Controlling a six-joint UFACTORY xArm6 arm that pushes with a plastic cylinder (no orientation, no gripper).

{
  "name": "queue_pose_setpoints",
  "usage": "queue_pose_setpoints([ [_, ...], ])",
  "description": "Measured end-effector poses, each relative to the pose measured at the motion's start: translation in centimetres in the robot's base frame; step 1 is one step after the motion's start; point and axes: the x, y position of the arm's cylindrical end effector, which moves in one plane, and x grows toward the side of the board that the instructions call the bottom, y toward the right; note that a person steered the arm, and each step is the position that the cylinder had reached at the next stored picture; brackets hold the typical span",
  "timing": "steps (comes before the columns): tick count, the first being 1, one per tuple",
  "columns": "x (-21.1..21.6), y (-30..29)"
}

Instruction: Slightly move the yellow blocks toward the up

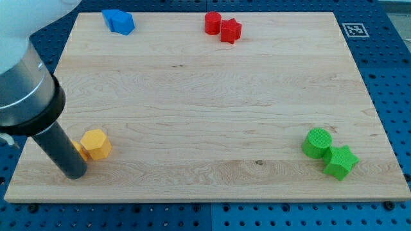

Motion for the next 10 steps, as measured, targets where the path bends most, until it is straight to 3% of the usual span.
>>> queue_pose_setpoints([
  [4,0.0,-5.5],
  [7,-3.4,3.5],
  [9,-1.8,7.3],
  [10,-1.1,13.0],
])
